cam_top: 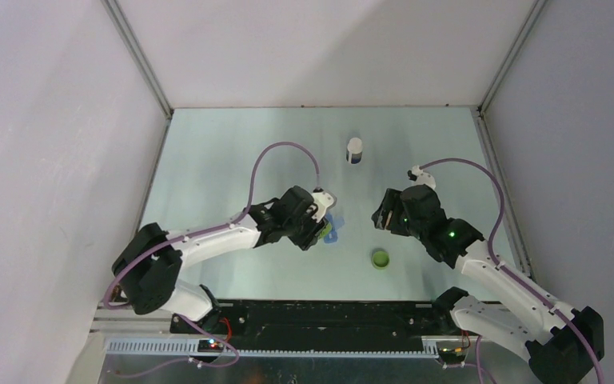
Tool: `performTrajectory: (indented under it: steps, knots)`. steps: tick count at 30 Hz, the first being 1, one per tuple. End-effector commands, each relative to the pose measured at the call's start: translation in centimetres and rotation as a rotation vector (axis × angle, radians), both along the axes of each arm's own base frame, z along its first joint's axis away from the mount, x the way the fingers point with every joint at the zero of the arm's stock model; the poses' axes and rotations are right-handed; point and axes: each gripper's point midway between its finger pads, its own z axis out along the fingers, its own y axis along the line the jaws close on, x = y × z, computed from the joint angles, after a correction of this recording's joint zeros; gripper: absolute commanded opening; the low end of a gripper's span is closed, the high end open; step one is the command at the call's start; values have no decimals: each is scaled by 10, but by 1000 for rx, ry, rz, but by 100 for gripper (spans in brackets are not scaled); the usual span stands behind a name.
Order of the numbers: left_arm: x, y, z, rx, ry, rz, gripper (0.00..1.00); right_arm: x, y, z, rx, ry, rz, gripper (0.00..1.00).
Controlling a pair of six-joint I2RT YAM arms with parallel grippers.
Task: Sort the pills into containers
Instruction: Pour the pill into the pill container.
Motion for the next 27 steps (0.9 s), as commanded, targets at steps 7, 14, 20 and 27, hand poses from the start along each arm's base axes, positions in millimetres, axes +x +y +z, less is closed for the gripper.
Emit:
performTrajectory:
  steps: [7,14,20,27]
  knots:
    - [16,-14,24,11,-64,-1,0,0,-5,1,6,-19,-23,68]
    - [16,-9,19,107,-49,11,0,-2,-5,1,15,-19,-22,67]
    - [11,-15,17,144,-38,-13,0,-2,-5,1,21,-21,-21,67]
    - [8,-16,15,176,-40,-18,0,-2,-3,1,27,-20,-15,67]
